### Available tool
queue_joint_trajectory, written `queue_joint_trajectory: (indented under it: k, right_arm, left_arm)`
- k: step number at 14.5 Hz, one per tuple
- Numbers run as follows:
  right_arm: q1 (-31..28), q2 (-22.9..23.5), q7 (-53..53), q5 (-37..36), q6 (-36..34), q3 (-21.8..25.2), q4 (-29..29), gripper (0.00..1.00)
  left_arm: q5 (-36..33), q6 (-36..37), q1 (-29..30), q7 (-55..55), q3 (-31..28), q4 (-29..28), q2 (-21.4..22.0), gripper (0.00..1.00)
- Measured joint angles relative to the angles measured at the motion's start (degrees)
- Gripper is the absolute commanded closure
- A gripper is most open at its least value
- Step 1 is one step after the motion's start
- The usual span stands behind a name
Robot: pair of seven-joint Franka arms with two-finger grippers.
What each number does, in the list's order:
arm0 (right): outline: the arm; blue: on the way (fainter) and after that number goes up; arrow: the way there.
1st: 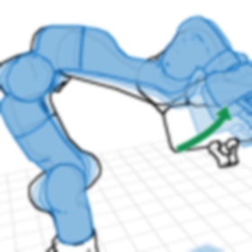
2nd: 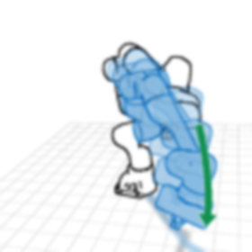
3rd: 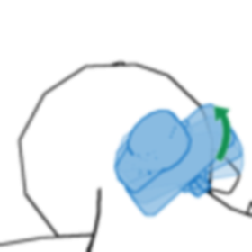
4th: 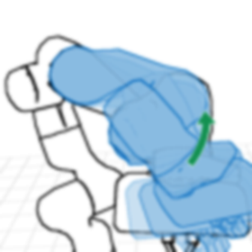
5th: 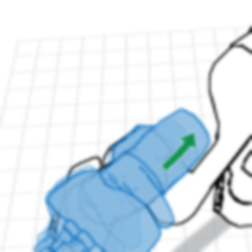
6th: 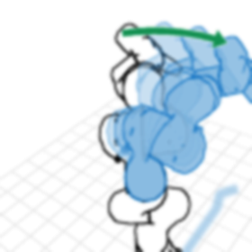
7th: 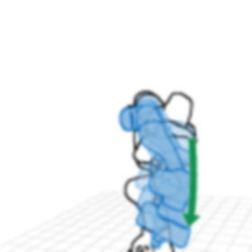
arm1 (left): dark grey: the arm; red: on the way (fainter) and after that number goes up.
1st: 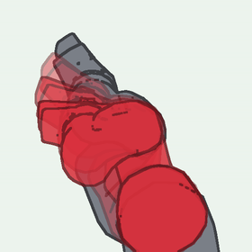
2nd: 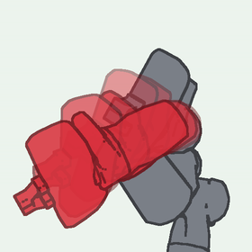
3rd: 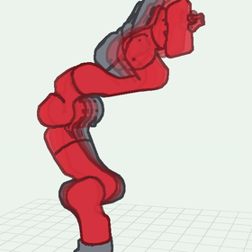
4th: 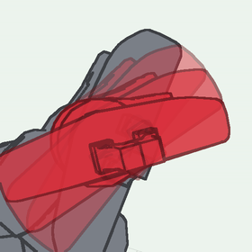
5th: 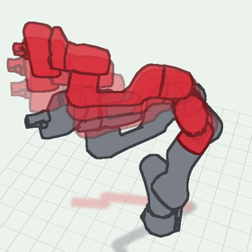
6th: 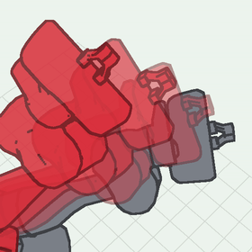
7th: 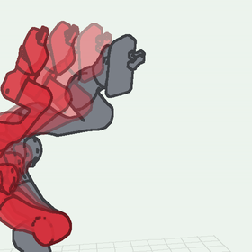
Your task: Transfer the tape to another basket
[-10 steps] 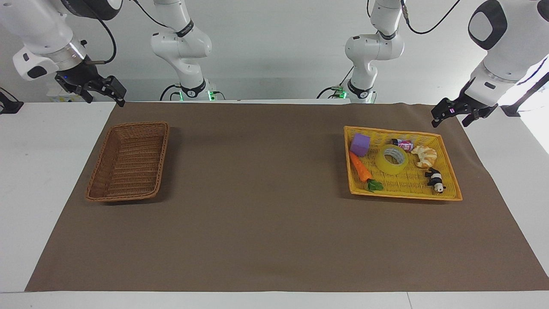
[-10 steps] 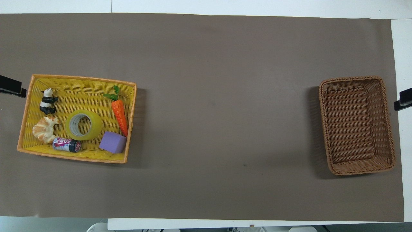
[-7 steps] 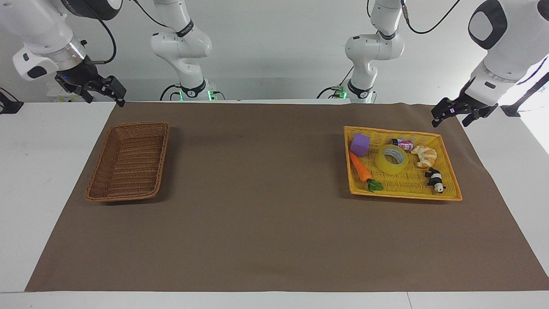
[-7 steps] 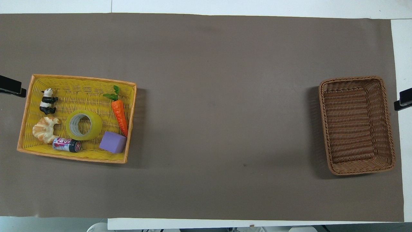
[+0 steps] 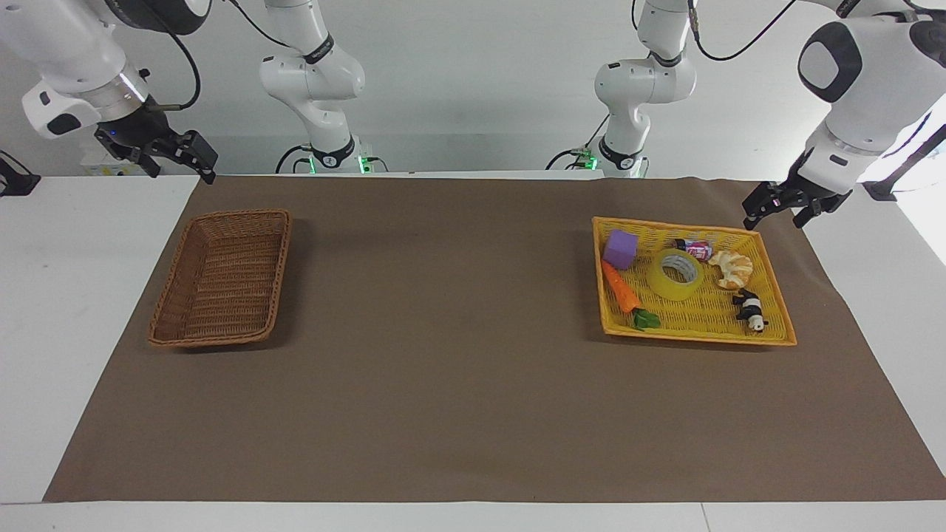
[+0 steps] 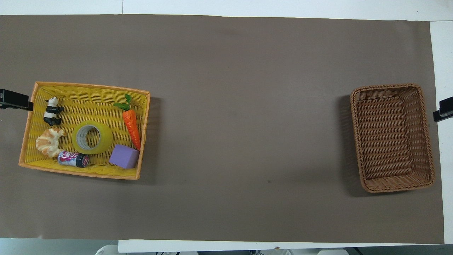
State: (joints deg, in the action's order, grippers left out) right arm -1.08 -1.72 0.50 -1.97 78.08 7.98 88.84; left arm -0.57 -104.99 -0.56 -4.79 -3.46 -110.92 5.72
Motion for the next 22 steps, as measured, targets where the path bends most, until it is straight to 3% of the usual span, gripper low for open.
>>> queue_joint_trajectory:
  k: [6,9,22]
  right_arm:
    - [0.0,0.0,0.0,0.0,0.0,0.0,0.0,0.01]
    - [0.0,0.0,0.0,0.0,0.0,0.0,0.0,0.01]
    - [0.0,0.0,0.0,0.0,0.0,0.0,0.0,0.01]
  left_arm:
    - [0.0,-14.6,0.8,0.0,0.2,-15.0,-1.7,0.01]
    - [0.0,-16.8,0.8,0.0,0.6,-19.1,-2.7,0.14]
    - [0.0,-21.3,-3.0,4.3,0.8,-20.7,-4.1,0.21]
